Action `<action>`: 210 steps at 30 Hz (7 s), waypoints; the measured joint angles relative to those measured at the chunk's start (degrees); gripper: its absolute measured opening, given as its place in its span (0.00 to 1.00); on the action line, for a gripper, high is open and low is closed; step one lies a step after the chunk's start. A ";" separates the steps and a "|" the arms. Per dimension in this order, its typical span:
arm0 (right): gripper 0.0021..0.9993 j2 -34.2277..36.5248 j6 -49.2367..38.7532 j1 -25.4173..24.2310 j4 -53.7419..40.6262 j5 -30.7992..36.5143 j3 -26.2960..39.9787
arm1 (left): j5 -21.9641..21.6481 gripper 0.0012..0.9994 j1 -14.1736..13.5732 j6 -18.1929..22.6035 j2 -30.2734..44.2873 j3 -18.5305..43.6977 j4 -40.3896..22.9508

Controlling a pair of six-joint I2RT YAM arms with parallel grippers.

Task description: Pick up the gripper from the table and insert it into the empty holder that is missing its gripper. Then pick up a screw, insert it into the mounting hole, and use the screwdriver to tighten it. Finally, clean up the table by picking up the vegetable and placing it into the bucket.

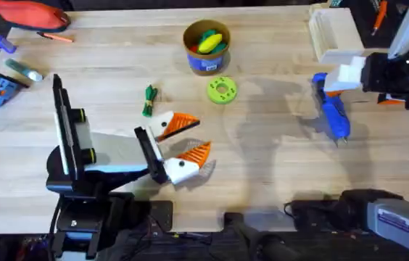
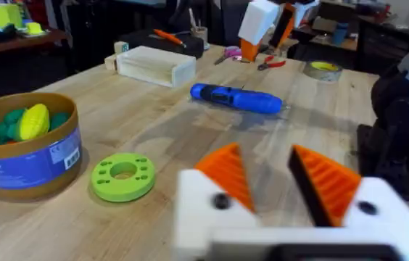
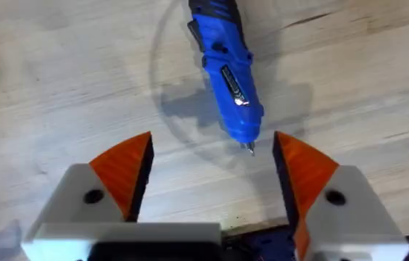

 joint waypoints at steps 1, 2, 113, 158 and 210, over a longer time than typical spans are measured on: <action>0.92 0.00 0.00 -0.01 0.00 0.00 0.00 | -0.03 0.44 0.00 0.03 0.02 0.01 0.00; 0.92 0.00 0.00 -0.01 0.00 0.00 0.00 | 0.01 0.36 0.00 0.08 0.00 0.02 0.00; 0.02 30.38 -27.58 -7.16 22.97 -3.48 -1.99 | -0.01 0.01 0.00 0.26 0.02 0.02 0.00; 0.02 -11.34 -13.12 13.45 58.57 -56.91 0.90 | 0.01 0.01 0.00 0.26 0.00 0.02 0.00; 0.02 2.84 -6.83 37.75 107.52 -72.97 -8.29 | -0.01 0.01 0.00 0.25 0.00 0.02 0.00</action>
